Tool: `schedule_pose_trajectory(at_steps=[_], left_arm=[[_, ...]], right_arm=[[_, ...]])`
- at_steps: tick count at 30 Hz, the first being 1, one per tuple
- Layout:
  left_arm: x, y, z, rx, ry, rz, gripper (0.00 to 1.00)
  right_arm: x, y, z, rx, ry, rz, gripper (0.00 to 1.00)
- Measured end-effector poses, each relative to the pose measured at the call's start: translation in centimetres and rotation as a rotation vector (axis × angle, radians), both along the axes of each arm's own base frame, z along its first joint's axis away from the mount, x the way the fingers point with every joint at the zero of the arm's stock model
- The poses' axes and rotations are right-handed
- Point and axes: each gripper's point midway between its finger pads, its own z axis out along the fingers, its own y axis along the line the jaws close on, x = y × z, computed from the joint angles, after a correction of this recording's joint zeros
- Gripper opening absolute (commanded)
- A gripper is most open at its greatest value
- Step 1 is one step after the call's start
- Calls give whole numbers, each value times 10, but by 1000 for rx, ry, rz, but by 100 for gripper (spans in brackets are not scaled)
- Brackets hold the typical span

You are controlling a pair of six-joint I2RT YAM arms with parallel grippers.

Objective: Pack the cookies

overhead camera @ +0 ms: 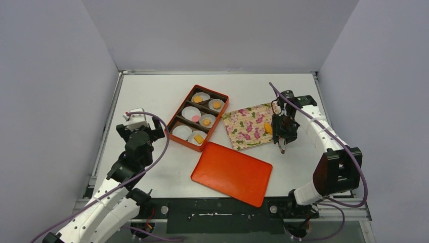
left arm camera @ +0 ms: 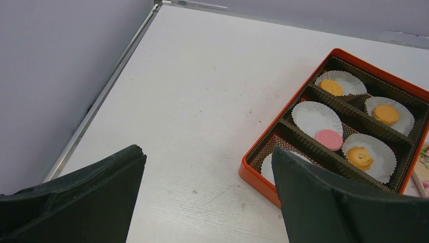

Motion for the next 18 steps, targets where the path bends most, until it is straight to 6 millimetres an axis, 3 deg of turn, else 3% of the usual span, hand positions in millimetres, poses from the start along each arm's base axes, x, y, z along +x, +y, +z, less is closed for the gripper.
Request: schedule_pose_trajectory(at_steps=[18], left_arm=[[1, -4, 2, -4, -10, -15, 93]], right_arm=[[-18, -15, -21, 8, 80, -51, 44]])
